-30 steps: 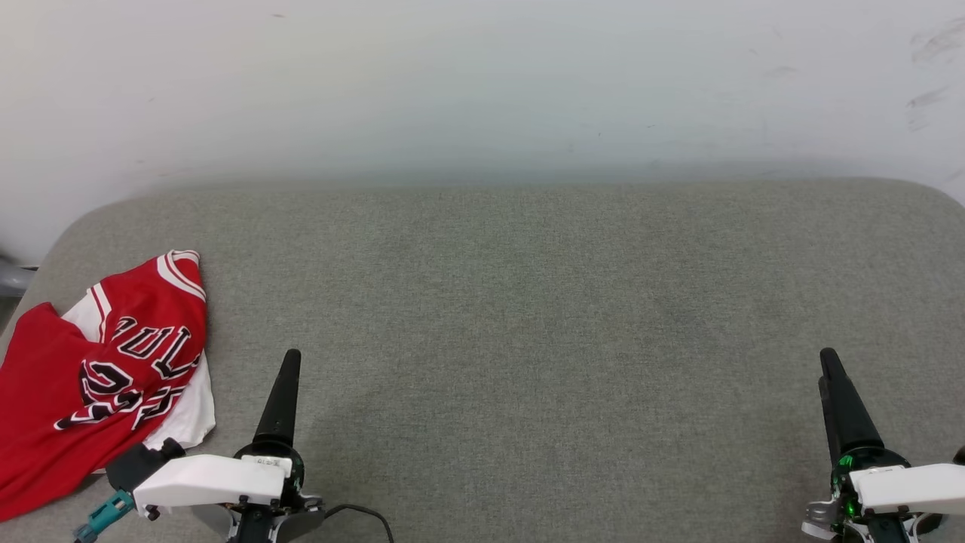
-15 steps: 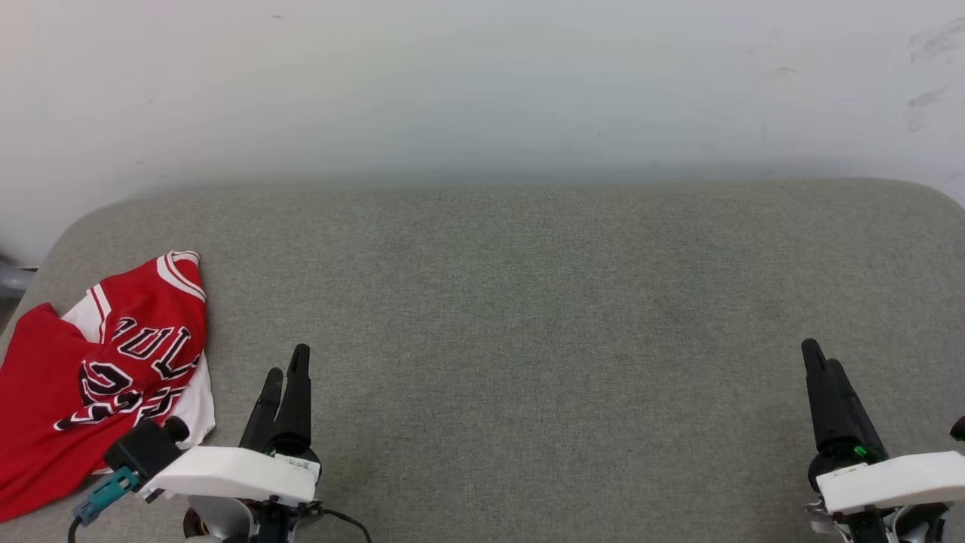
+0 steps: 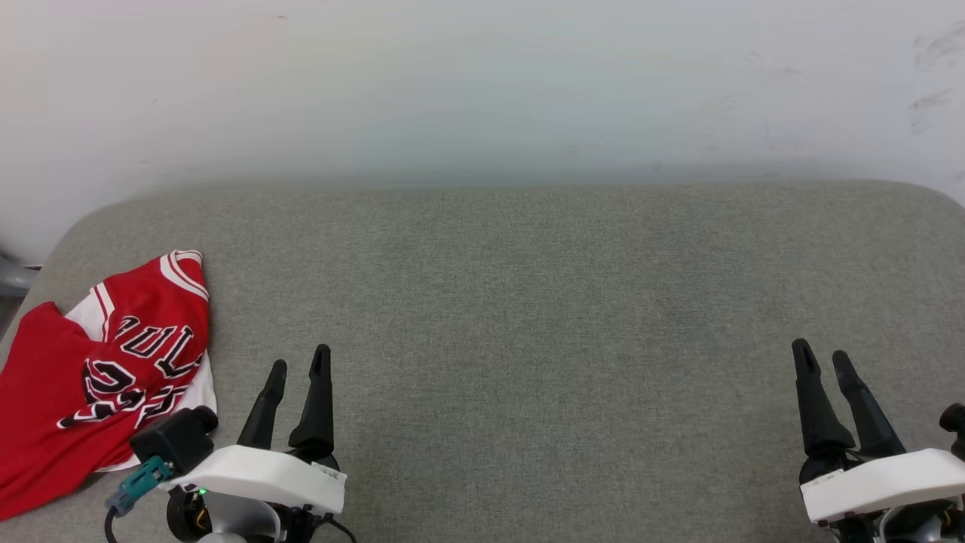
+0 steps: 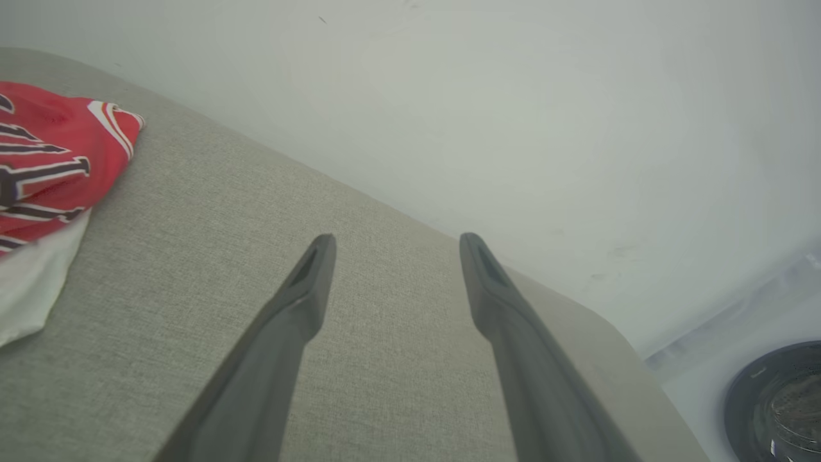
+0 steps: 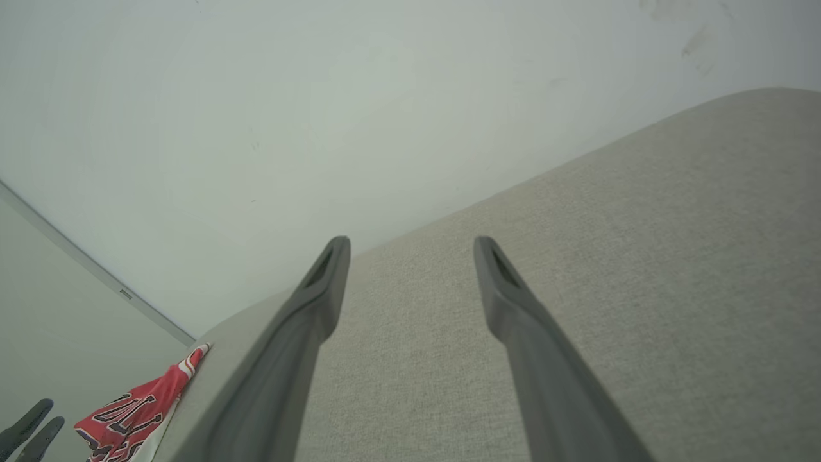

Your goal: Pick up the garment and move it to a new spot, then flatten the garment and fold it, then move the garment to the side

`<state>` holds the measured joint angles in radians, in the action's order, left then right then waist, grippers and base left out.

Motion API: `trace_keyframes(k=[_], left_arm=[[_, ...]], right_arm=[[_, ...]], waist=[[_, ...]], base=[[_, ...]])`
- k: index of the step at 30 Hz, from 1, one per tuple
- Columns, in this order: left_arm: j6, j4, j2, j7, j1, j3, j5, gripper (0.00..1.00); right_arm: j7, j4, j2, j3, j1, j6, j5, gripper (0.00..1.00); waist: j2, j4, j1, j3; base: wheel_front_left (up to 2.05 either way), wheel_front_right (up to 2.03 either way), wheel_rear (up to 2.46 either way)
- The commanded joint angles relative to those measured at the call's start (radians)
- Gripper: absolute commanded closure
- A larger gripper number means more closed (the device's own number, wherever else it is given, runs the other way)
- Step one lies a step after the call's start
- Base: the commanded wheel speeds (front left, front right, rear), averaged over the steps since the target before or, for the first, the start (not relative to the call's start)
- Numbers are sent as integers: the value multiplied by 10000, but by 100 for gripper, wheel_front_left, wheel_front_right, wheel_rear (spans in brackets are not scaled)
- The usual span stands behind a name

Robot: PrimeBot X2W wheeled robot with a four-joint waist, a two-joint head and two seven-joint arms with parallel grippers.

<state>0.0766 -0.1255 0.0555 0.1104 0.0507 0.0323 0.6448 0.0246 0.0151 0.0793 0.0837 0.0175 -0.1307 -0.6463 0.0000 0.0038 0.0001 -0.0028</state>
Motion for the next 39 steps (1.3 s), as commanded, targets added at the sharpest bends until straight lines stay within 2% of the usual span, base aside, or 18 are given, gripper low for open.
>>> trace_keyframes(k=[1, 21, 39], left_arm=[[-72, 158, 94, 103, 60, 75, -325, 0], [-601, 195, 458, 630, -3, 660, -2702, 0], [-885, 68, 600, 1006, -63, 1044, -4107, 0]], right_arm=[[33, -200, -3, 0, -45, 0, 322, 0], [111, -567, -18, -8, 163, 0, 3160, 0], [-63, -714, -78, 197, 357, 1, 4885, 0]], waist=[[0, 2, 0, 1], [0, 12, 0, -51], [0, 115, 0, -97]], base=[[0, 0, 0], [0, 0, 0], [0, 0, 0]])
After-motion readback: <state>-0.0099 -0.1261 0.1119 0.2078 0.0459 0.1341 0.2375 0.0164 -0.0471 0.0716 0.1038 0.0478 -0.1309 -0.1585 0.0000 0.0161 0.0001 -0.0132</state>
